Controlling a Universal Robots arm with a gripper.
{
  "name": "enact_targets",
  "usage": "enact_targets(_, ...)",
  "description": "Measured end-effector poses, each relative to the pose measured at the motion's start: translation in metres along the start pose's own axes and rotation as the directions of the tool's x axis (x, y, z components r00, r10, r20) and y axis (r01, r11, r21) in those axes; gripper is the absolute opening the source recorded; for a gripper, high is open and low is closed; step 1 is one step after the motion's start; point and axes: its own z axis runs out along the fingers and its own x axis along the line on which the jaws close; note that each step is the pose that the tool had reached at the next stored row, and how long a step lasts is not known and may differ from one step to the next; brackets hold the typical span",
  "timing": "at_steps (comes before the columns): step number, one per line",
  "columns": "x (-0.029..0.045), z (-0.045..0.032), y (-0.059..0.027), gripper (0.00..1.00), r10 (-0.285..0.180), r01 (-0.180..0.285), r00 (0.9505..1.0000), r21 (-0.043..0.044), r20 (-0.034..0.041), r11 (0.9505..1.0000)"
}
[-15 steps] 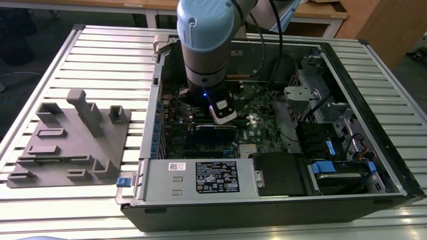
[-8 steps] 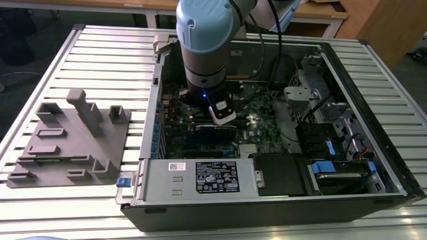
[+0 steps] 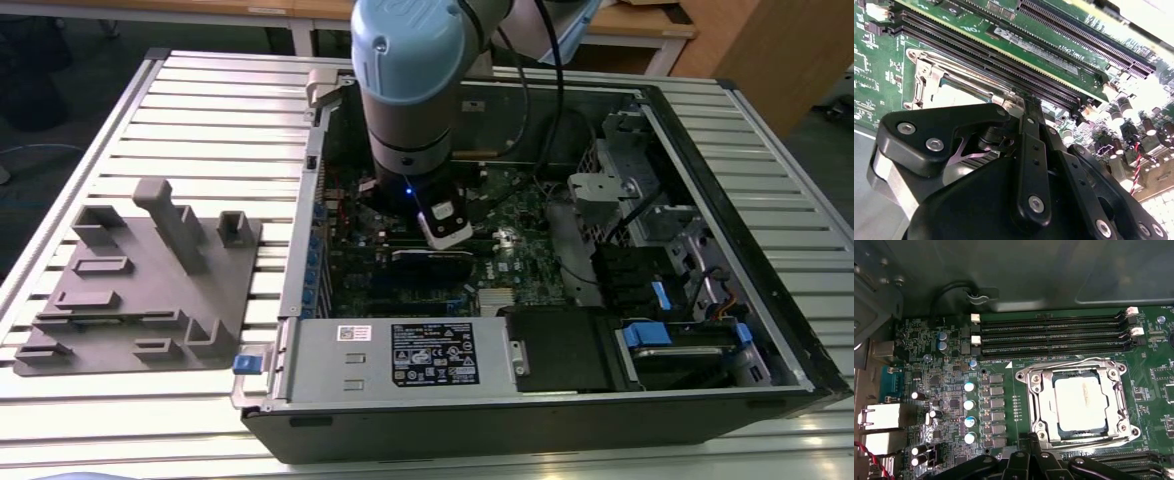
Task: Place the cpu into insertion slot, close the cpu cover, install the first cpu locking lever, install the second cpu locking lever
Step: 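Install the second cpu locking lever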
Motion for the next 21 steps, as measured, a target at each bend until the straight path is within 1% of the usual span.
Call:
enact_targets(3,0.0,-0.0001,-0.0001,0.11,-0.001,0.001,1.0,0.0035,0.0026,1.0)
enact_targets(5,0.0,-0.0008,0.0002,0.11,-0.001,0.001,1.0,0.0041,0.003,1.0)
enact_targets(7,-0.0002,-0.0034,0.001,0.11,-0.001,0.001,1.0,0.0032,0.0035,1.0)
enact_targets(15,-0.0017,-0.029,0.008,0.11,-0.001,0.001,1.0,0.0038,0.0032,1.0)
enact_targets(16,-0.002,-0.032,0.0089,0.11,-0.001,0.001,1.0,0.0049,0.0033,1.0)
enact_targets(18,-0.0025,-0.0363,0.0102,0.11,-0.001,0.001,1.0,0.0126,0.0043,0.9999)
enact_targets(21,-0.0027,-0.041,0.0118,0.11,0.0,0.0,1.0,0.0295,0.0068,0.9996)
